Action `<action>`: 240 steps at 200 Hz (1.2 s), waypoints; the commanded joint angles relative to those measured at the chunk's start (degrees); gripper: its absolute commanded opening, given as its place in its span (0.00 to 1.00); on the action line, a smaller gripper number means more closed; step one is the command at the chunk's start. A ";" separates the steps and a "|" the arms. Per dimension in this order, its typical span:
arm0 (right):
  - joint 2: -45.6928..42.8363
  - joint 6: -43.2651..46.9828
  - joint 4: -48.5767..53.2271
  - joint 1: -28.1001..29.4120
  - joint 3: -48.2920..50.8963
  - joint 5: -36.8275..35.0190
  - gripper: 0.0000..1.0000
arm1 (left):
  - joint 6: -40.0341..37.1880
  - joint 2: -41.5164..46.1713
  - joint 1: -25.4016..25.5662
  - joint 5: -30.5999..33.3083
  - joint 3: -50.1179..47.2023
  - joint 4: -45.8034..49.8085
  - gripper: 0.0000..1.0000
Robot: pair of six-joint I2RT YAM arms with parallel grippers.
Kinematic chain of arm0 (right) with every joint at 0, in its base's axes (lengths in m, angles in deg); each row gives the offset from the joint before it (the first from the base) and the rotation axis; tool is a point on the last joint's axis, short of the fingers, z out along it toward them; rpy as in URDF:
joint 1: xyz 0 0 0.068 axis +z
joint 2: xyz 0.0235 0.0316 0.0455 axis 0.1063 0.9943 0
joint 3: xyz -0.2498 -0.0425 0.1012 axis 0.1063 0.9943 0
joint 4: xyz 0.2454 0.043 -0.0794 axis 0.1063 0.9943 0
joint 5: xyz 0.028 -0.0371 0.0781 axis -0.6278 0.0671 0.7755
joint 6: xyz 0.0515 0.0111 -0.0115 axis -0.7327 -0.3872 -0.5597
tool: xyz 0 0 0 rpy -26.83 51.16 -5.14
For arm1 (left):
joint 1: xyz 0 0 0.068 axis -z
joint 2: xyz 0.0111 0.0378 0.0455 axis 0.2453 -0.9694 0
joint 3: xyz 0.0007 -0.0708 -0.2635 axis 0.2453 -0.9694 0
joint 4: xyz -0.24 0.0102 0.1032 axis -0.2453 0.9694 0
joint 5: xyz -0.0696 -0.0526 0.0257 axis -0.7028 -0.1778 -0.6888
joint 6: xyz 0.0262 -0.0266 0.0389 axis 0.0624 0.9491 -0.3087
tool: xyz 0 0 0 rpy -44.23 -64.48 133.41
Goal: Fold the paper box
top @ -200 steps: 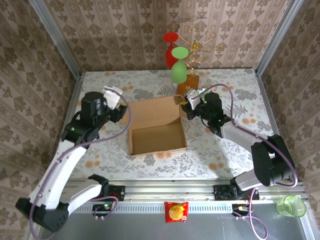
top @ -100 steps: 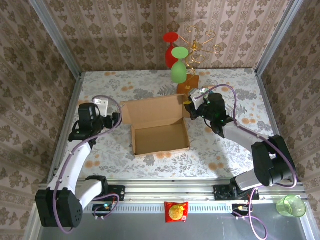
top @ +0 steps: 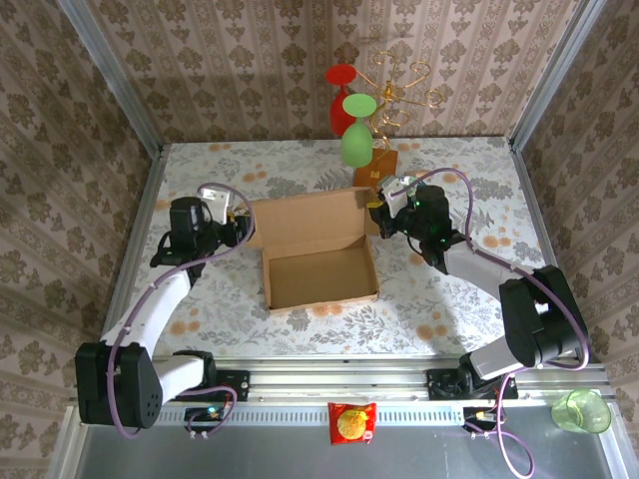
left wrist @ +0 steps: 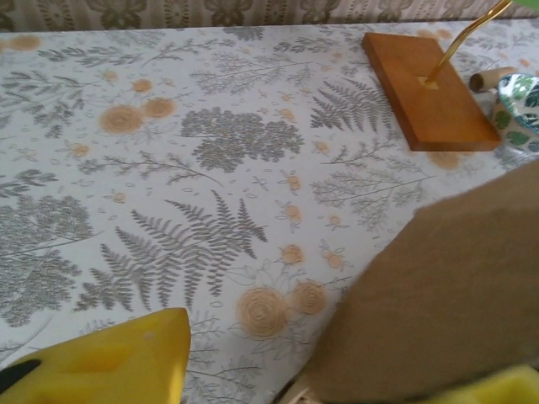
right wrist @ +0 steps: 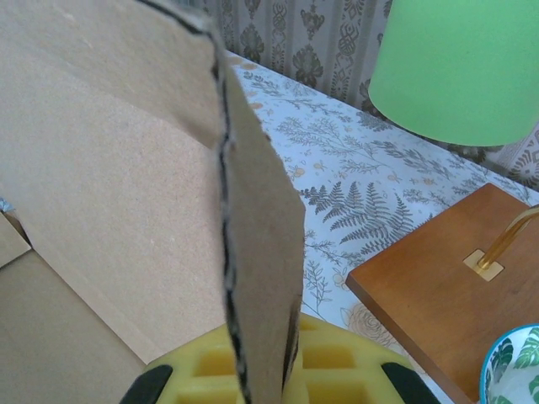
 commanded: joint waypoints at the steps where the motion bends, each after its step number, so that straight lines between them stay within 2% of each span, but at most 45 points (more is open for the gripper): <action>1: 0.15 -2.24 -1.63 -0.10 -0.20 0.49 0.00 | 2.28 0.69 1.51 -0.57 0.36 -2.64 0.50; 47: -0.89 -5.95 -3.48 1.42 0.87 -3.12 0.00 | 4.47 -0.86 4.67 1.13 0.49 -3.19 0.27; 111: -2.12 -12.08 -6.51 5.44 3.24 -11.43 0.00 | 7.31 -0.04 11.31 11.60 0.30 -3.49 0.15; 140: -3.01 -15.20 -9.28 8.13 5.11 -16.65 0.00 | 9.02 -0.47 12.91 14.96 -0.24 -5.03 0.00; 194: -1.71 -22.41 -22.87 12.15 9.99 -23.49 0.00 | 12.52 1.82 16.91 22.47 -4.05 -16.38 0.00; 240: 1.24 -23.45 -28.59 16.58 10.29 -29.47 0.00 | 14.94 2.01 16.91 21.81 -7.03 -24.31 0.00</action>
